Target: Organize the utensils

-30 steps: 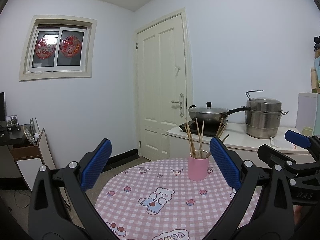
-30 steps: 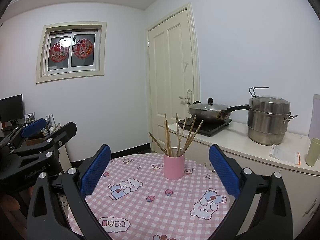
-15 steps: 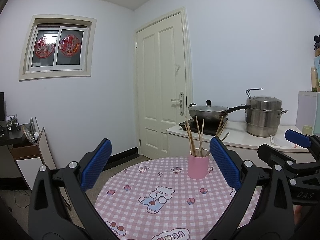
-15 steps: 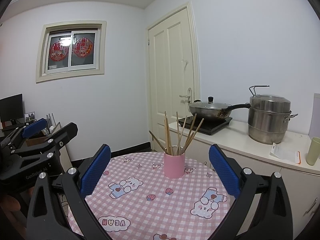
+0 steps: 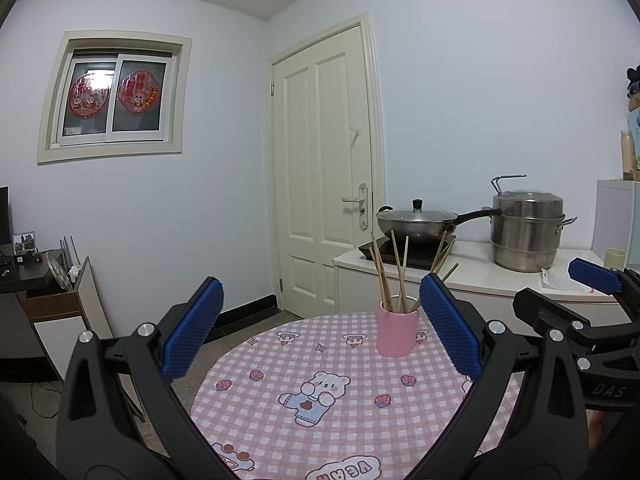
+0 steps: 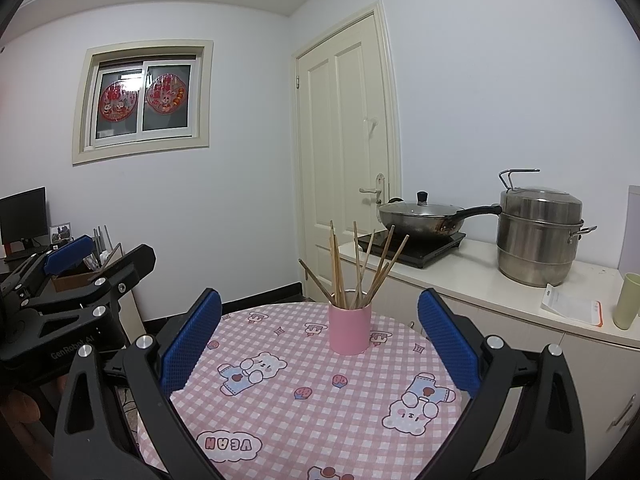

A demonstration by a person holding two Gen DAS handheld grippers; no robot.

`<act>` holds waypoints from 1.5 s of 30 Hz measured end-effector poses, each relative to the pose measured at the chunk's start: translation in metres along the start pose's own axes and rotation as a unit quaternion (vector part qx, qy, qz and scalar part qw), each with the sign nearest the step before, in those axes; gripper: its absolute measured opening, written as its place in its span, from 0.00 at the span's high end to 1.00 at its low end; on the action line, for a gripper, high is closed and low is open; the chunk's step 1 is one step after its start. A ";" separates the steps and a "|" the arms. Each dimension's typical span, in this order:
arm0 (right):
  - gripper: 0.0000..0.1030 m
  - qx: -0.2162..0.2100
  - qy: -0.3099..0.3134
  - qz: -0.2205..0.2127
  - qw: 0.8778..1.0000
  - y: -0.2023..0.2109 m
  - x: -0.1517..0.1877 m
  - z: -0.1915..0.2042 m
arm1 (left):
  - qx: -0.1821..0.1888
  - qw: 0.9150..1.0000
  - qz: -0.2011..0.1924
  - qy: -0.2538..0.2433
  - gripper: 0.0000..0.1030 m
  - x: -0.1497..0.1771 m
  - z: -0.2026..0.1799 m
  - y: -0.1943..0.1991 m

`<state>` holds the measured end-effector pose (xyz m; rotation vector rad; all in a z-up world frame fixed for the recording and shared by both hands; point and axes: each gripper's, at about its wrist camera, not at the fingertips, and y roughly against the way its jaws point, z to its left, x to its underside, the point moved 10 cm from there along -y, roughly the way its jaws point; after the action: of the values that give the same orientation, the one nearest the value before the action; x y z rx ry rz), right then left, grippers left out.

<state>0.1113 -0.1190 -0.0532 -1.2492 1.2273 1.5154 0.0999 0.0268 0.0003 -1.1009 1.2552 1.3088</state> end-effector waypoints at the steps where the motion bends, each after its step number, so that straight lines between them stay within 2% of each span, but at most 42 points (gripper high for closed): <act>1: 0.08 0.000 0.000 0.000 1.000 0.000 0.000 0.000 | 0.000 1.000 0.000 0.000 0.06 0.000 0.000 0.000; 45: 0.08 -0.003 0.000 0.003 1.000 -0.002 -0.004 0.008 | 0.000 1.000 0.003 -0.001 0.06 0.003 0.006 -0.001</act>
<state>0.1120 -0.1105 -0.0494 -1.2504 1.2274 1.5240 0.1008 0.0329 -0.0029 -1.0962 1.2575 1.3135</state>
